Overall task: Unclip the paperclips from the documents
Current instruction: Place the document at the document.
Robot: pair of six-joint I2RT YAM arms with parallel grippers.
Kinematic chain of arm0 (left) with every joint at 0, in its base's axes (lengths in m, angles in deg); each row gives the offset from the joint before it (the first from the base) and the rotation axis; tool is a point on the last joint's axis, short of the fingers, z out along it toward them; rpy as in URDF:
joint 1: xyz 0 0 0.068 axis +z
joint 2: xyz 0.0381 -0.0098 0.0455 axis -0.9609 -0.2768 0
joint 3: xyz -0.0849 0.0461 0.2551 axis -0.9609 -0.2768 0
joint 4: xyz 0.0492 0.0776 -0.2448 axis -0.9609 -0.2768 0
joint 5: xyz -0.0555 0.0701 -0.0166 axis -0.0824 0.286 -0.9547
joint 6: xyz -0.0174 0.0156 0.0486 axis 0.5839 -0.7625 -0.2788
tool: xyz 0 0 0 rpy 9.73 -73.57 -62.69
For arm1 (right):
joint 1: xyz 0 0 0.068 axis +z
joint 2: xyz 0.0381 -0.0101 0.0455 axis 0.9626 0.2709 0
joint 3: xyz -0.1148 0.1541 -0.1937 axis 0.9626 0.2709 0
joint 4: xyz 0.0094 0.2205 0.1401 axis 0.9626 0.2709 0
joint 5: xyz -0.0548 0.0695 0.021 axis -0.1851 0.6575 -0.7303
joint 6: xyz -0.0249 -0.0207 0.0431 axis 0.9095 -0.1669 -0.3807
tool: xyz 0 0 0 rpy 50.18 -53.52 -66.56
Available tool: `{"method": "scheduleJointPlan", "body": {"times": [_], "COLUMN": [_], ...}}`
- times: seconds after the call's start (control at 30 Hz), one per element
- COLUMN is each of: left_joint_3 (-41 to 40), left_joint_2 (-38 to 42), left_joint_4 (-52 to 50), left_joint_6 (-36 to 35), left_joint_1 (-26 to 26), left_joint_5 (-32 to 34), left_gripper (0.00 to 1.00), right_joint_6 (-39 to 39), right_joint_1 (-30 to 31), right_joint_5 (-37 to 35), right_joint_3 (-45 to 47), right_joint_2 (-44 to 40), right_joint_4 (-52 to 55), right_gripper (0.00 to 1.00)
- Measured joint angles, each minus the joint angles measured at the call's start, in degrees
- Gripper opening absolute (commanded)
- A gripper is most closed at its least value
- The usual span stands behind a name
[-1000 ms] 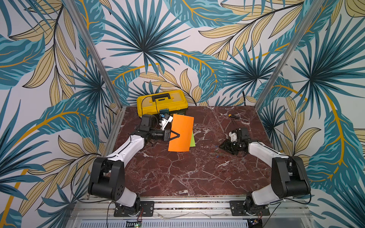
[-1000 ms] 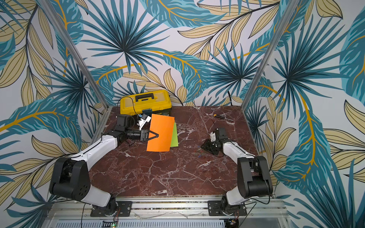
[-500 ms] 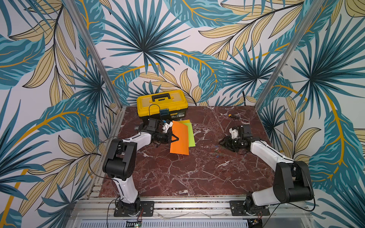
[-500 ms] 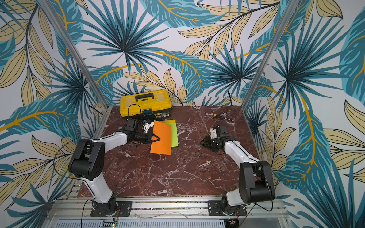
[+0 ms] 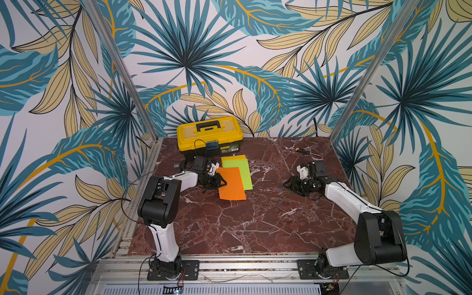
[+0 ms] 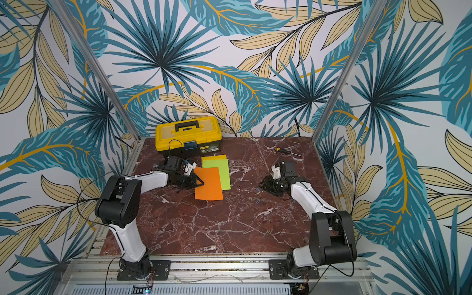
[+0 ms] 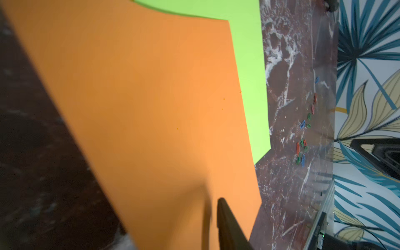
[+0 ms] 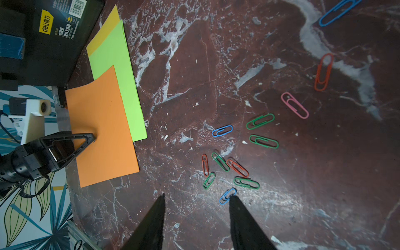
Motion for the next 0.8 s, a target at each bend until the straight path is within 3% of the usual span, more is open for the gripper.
{"method": "scheduleJointPlan", "body": {"times": [0.53,0.8], "left_joint_3": [-2.1,-9.1], "left_joint_2": [7.8,19.9], "left_joint_4": [-5.8,-1.3], "left_joint_6": [-1.1,-4.4], "left_joint_1": [-1.0,-1.2], "left_joint_5": [19.8,24.7], "left_gripper": [0.76,0.91], "right_joint_6": [1.8,6.9], "right_joint_1": [0.0,0.0], "right_joint_5": [0.1,-2.9], "right_joint_3": [-0.5,0.1], "right_joint_2": [0.0,-2.2], "right_joint_4": [0.1,-1.7], "right_gripper": [0.53,0.77]}}
